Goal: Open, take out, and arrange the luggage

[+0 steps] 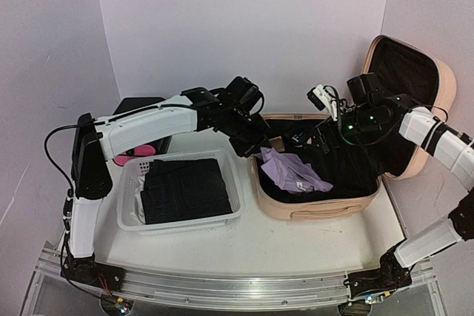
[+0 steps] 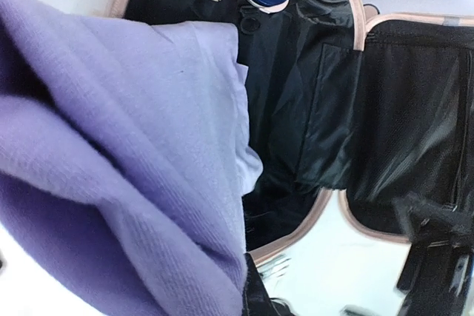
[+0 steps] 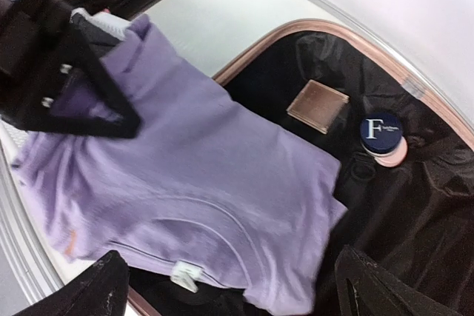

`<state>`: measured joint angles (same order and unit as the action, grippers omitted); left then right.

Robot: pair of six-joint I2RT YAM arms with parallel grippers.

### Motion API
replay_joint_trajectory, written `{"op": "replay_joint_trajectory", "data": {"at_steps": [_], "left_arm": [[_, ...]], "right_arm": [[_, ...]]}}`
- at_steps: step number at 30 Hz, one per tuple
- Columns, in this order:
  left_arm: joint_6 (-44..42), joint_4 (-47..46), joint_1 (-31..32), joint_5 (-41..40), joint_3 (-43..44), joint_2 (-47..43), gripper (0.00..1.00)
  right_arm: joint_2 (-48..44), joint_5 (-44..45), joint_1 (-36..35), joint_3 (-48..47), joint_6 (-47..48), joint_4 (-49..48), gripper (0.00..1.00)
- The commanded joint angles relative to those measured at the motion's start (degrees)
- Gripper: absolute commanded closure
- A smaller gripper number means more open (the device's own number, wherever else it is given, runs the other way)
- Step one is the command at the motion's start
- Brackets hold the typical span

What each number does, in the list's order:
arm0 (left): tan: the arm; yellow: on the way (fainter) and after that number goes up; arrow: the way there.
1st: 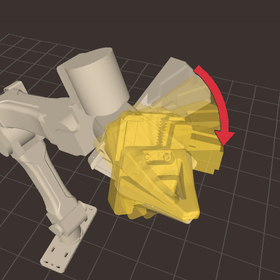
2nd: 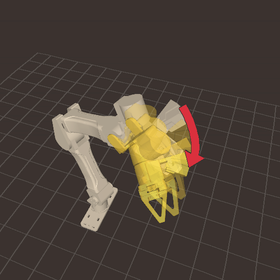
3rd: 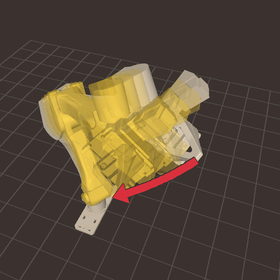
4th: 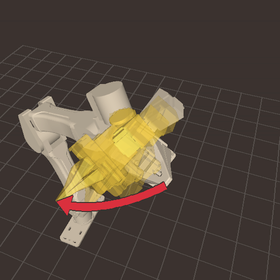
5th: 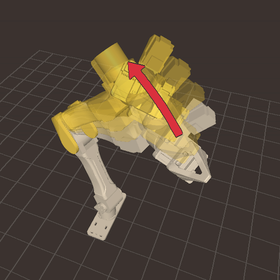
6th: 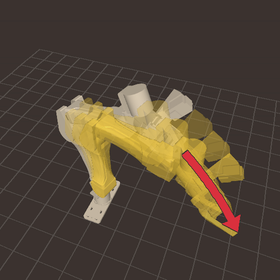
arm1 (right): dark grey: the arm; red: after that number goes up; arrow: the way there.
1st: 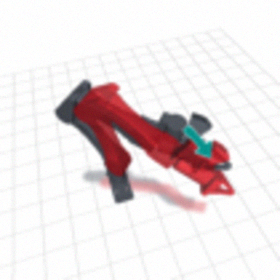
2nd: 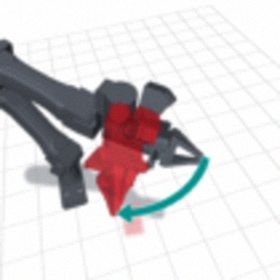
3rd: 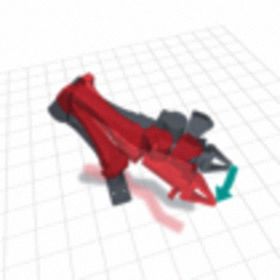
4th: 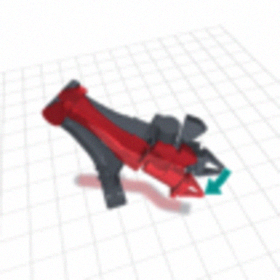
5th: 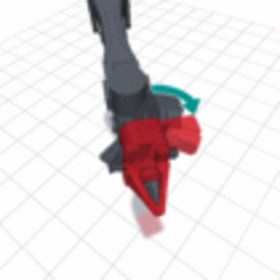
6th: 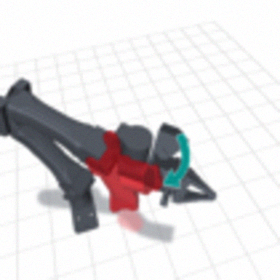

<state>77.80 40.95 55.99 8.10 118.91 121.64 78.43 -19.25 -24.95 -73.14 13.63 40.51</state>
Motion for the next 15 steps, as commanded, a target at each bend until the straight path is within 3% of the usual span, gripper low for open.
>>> {"op": "replay_joint_trajectory", "data": {"at_steps": [1,15], "left_arm": [[-7.7,-1.0,0.0,-1.6,-5.9,-8.9,1.00],[-16.1,-2.3,-3.6,-1.7,-30.3,-26.5,1.00]], "right_arm": [[-3.2,3.4,-0.2,-2.3,-2.1,0.2,0.02],[-5.8,4.3,-0.2,-2.0,-0.8,2.9,0.02]]}}
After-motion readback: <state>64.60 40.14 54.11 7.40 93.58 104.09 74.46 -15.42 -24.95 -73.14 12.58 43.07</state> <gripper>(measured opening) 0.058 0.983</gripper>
